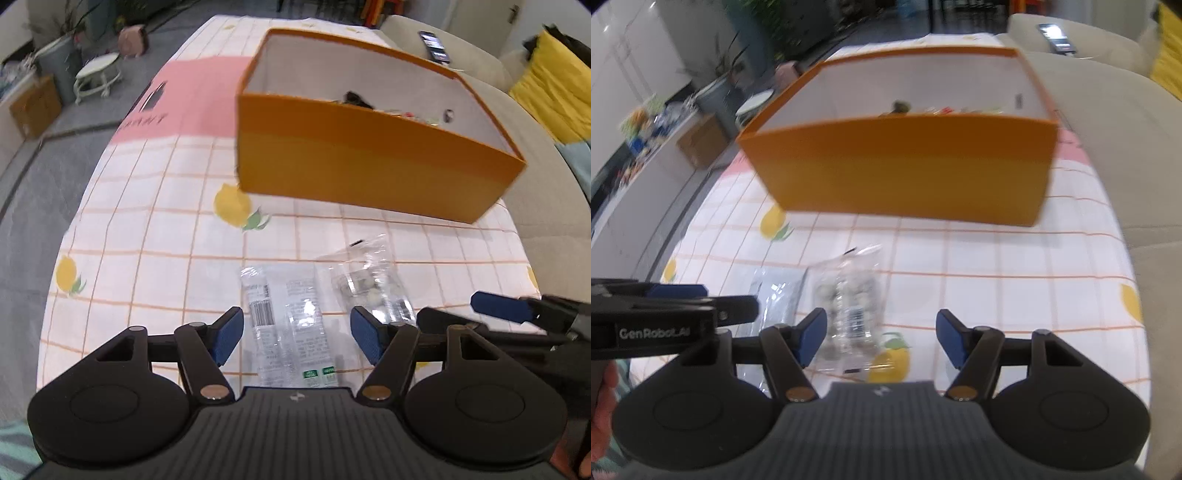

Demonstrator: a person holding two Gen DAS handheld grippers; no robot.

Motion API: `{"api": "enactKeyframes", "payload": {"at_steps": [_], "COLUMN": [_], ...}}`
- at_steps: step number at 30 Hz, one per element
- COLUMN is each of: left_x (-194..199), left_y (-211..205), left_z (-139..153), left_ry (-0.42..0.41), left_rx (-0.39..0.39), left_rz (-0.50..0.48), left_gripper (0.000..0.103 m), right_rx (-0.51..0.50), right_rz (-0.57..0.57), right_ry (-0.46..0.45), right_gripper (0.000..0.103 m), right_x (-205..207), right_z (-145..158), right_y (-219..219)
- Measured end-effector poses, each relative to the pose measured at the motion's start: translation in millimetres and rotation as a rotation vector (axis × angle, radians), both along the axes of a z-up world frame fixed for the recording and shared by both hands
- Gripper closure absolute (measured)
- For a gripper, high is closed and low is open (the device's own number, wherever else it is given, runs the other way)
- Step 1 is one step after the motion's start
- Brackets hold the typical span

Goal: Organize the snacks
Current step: 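Grasp the white strip packet with the left tool while the right tool grasps the clear ball bag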

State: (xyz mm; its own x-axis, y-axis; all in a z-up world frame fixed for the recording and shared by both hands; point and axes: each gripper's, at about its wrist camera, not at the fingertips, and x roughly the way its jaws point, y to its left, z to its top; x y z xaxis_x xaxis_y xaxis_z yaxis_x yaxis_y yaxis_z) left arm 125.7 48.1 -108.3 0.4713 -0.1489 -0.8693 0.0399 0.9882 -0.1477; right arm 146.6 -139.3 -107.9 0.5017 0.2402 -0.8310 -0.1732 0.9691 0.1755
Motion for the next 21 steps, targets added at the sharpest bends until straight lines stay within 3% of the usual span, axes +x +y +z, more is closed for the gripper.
{"api": "enactKeyframes", "payload": {"at_steps": [7,15,21], "left_x": [5,10,12], "left_y": [24,24,11], "left_z": [-4,-13,-21], "left_ry": [0.021,0.05,0.064], "left_rx": [-0.054,-0.059,-0.037], "left_rz": [0.102,0.093,0.065], "left_gripper": [0.027,0.025,0.018], "right_rx": [-0.053,-0.102,-0.094], "right_rz": [0.09,0.117,0.096], "right_ry": [0.04,0.046,0.045], "right_gripper": [0.042,0.044,0.047], "right_x": [17,30,29], "right_z": [-23,-41,-40], "right_y": [31,48,30]}}
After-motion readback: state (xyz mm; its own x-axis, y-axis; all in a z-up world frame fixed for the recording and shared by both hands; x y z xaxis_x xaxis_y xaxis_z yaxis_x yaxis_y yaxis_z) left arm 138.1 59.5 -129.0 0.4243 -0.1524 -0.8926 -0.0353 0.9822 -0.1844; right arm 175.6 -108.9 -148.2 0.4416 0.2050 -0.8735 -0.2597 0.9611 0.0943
